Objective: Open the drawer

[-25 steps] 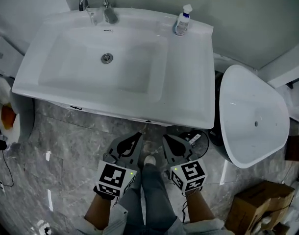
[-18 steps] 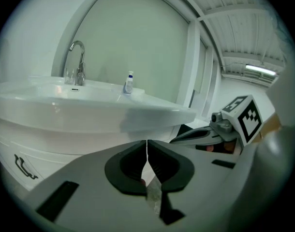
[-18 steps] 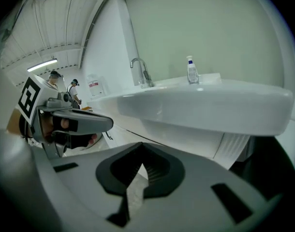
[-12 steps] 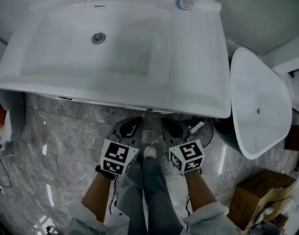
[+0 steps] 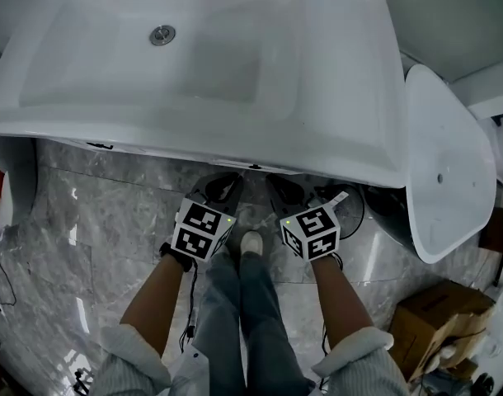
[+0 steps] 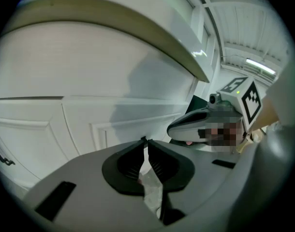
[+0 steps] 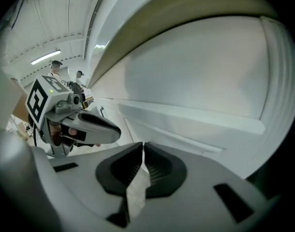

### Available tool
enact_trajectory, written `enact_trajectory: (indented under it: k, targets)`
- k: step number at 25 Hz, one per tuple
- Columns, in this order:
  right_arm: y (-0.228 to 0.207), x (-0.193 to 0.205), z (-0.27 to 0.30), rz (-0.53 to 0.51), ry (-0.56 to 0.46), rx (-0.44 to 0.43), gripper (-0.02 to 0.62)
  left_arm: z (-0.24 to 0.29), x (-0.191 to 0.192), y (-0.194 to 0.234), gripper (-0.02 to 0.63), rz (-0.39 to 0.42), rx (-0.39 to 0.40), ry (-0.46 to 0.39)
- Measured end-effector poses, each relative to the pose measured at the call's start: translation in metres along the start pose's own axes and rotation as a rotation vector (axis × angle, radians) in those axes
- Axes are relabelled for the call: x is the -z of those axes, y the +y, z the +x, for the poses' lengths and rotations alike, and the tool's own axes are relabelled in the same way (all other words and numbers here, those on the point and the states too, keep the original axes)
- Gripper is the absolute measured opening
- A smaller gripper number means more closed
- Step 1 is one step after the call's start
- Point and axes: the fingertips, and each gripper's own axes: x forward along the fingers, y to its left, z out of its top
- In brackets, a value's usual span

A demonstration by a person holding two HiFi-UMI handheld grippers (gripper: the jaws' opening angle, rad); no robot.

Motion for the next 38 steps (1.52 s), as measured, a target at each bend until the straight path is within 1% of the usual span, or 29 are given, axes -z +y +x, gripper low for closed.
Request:
enact_trajectory:
  k: [1,3,7,12,16,17,20,23,25,27,29,31,33,38]
  targets:
    - [-0.001,0.002,0.003,-0.009,0.007,-0.003,0.005,0.004,0.003,0.001,0.029,0.006,0.002,0.008]
    - [-0.002,0.005,0.006,-0.025,0.015,-0.008,0.008,0.01,0.008,0.001,0.082,0.012,0.008,0.018]
    - [-0.005,0.009,0.013,-0.052,0.029,-0.02,0.023,0.021,0.013,0.004,0.099,0.015,0.012,0.023]
    - [-0.007,0.018,0.021,-0.133,0.067,-0.031,0.061,0.034,0.016,0.005,0.124,0.081,0.033,0.041]
    - [-0.002,0.023,0.027,-0.207,0.099,-0.038,0.094,0.041,0.021,0.0,0.157,0.144,0.073,0.055]
    - [-0.001,0.024,0.029,-0.224,0.108,-0.037,0.104,0.043,0.023,0.0,0.159,0.16,0.075,0.058]
    - [-0.003,0.025,0.034,-0.28,0.122,-0.027,0.106,0.047,0.025,0.001,0.16,0.205,0.076,0.064]
    - [-0.004,0.024,0.037,-0.377,0.144,-0.001,0.104,0.052,0.026,0.003,0.16,0.272,0.067,0.084]
    - [-0.004,0.025,0.039,-0.421,0.16,0.012,0.104,0.054,0.026,0.004,0.16,0.318,0.056,0.097]
    - [-0.004,0.023,0.04,-0.442,0.159,0.02,0.095,0.056,0.024,0.004,0.159,0.357,0.053,0.098]
    - [-0.005,0.022,0.041,-0.471,0.153,0.028,0.072,0.059,0.023,0.0,0.153,0.402,0.065,0.099]
    - [-0.004,0.023,0.042,-0.507,0.155,0.034,0.06,0.062,0.024,-0.004,0.137,0.452,0.074,0.105]
    - [-0.003,0.023,0.044,-0.52,0.159,0.035,0.037,0.065,0.024,-0.005,0.108,0.474,0.076,0.107]
    - [-0.001,0.023,0.046,-0.53,0.17,0.019,0.025,0.069,0.025,-0.005,0.082,0.519,0.089,0.131]
